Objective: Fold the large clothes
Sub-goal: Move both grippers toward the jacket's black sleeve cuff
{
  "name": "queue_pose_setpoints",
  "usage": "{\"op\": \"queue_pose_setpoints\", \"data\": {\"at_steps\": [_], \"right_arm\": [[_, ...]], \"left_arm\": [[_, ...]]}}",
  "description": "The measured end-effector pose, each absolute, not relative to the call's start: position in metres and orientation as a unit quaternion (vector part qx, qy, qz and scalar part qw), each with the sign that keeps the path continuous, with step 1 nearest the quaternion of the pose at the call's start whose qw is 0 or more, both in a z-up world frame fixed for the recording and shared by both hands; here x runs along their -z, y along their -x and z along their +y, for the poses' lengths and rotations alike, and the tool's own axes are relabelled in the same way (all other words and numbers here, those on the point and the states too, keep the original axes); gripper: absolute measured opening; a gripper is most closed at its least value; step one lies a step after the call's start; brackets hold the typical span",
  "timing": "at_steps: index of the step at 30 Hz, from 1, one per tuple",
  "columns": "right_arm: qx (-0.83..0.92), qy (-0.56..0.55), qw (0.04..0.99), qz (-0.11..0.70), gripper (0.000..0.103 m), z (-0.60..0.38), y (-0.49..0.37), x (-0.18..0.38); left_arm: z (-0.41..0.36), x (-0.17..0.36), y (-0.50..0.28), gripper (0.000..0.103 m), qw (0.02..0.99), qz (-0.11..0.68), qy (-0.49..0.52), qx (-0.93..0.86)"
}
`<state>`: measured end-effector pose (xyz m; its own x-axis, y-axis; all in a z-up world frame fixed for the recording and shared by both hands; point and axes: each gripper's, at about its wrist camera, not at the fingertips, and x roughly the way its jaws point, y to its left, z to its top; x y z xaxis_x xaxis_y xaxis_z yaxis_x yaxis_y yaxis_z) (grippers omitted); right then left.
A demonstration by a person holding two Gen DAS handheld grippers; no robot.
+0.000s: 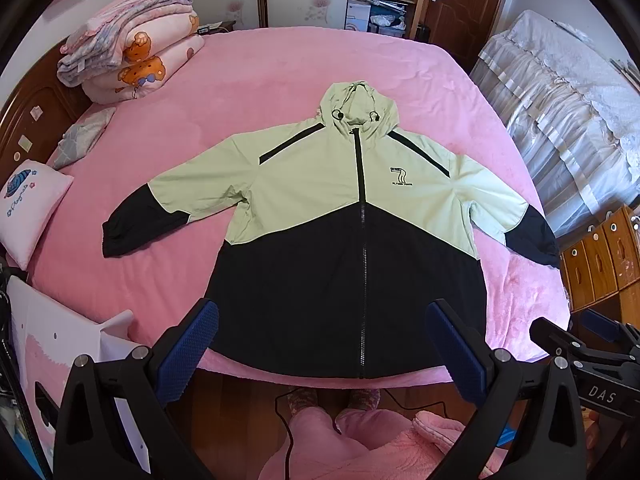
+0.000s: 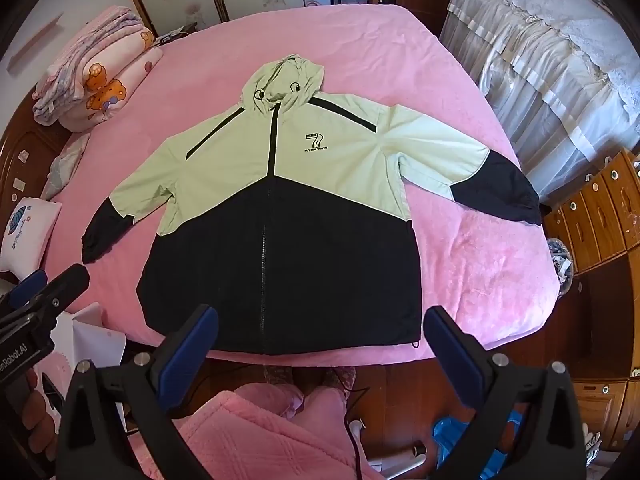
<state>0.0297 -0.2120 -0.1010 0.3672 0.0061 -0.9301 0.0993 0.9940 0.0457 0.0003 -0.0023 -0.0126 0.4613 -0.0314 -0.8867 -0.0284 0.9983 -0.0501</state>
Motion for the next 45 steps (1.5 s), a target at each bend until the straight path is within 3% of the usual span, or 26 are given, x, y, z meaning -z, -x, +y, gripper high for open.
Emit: {"op": "queue_pose_setpoints", "data": {"at_steps": [45], "right_arm": [[0.019, -0.029, 0.81, 0.585, 0.103, -0.232, -0.029, 0.123]], "left_arm": [[-0.018, 0.03, 0.003, 0.103, 0.838, 0.541, 0.063, -0.009]]}}
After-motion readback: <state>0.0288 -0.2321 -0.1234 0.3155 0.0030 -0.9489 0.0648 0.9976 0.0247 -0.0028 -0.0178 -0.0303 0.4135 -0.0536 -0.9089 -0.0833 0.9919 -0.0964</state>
